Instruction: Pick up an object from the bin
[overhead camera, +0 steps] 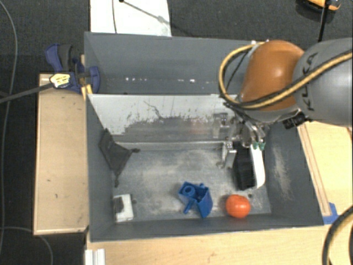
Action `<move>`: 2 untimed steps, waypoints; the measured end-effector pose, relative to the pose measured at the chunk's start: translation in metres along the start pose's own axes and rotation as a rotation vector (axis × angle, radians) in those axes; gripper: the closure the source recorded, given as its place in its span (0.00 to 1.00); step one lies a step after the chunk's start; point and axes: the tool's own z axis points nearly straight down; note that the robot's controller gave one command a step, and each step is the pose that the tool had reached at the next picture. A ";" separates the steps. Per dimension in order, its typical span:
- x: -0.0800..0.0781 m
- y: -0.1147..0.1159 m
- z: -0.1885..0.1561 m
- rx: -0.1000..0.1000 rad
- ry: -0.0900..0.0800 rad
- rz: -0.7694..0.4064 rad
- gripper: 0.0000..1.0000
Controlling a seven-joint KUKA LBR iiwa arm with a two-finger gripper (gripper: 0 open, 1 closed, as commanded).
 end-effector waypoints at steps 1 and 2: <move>-0.001 0.000 -0.005 0.000 -0.008 0.000 0.00; 0.020 0.011 0.045 0.000 -0.010 -0.059 0.00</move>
Offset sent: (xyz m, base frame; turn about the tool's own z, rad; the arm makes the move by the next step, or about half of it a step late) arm -0.0424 0.0210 -0.0950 -0.1199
